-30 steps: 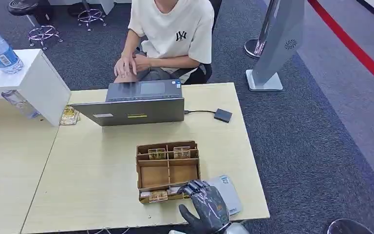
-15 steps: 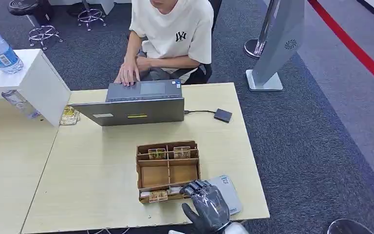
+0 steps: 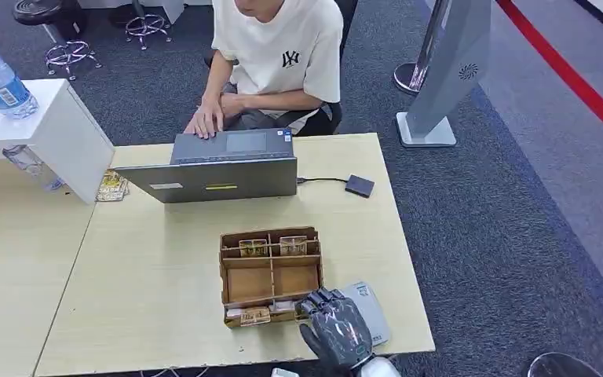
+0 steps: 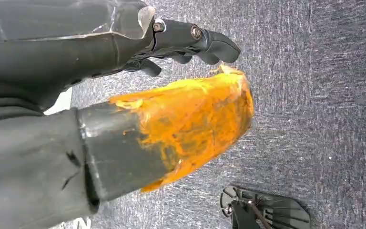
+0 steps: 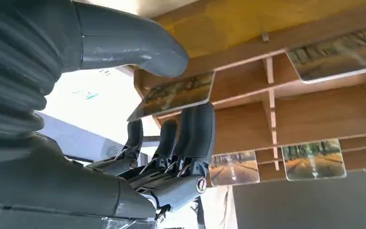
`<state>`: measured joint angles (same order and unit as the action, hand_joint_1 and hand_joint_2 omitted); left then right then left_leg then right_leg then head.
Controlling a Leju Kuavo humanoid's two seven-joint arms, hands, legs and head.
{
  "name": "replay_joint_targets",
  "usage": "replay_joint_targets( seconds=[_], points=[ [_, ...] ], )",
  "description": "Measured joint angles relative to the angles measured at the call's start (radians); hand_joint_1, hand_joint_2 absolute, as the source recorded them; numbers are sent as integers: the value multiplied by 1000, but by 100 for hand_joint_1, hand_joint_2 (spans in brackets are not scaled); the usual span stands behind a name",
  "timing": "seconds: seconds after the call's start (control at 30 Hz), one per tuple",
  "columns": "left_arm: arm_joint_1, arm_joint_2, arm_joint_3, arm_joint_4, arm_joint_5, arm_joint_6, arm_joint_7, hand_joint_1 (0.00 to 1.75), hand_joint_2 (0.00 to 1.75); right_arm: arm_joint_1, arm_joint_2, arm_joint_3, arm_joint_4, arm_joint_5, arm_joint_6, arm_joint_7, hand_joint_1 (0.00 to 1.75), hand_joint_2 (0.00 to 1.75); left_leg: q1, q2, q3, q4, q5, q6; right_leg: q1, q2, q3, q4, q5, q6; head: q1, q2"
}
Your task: Pass the card to the sensor for recognition and then transmit it.
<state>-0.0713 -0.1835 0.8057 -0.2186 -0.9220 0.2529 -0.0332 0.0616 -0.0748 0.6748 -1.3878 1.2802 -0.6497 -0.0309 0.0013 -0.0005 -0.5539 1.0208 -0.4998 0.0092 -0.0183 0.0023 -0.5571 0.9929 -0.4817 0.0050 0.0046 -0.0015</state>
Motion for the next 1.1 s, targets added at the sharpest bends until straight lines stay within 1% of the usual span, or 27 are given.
replay_joint_targets(
  seconds=[0.07, 0.13, 0.37, 0.4, 0.47, 0.5, 1.1],
  points=[
    [0, 0, 0, 0, 0, 0, 0, 0, 0, 0, 0, -2, 5, 0, 0, 2, 89, 175, 0, 0, 0, 0, 0, 0, 0, 0, 0, 0, 0, 0, 0, 0],
    [0, 0, 0, 0, -1, 0, 0, 0, 0, 0, 0, -3, 10, 3, 0, 3, 93, 175, 0, 0, 0, 0, 0, 0, 0, 0, 0, 0, 0, 0, 0, 0],
    [0, 0, 4, 0, -2, 0, 0, 0, 0, 0, 0, -4, 24, 13, 1, 10, 93, 175, 0, 0, 0, 0, 0, 0, 0, 0, 0, 0, 0, 0, 0, 0],
    [0, 0, 6, 0, -2, 0, 0, 0, 0, 0, 0, -4, 24, 13, 1, 10, 108, 175, 0, 0, 0, 0, 0, 0, 0, 0, 0, 0, 0, 0, 0, 0],
    [0, 0, 8, 0, -2, 0, 0, 0, 0, 0, 0, -4, 26, 13, 1, 10, 171, 175, 0, 0, 0, 0, 0, 0, 0, 0, 0, 0, 0, 0, 0, 0],
    [0, 0, 8, 0, -3, 0, 0, 0, 0, 0, 0, -4, 26, 14, 1, 10, 175, 175, 0, 0, 0, 0, 0, 0, 0, 0, 0, 0, 0, 0, 0, 0],
    [-1, 0, 17, 0, -14, -1, -8, 0, 0, -8, 0, -4, 31, 27, -18, 28, 175, 175, 0, 0, 0, 0, 0, 0, 0, 0, 0, 0, 0, 0, 0, 0]
  ],
)
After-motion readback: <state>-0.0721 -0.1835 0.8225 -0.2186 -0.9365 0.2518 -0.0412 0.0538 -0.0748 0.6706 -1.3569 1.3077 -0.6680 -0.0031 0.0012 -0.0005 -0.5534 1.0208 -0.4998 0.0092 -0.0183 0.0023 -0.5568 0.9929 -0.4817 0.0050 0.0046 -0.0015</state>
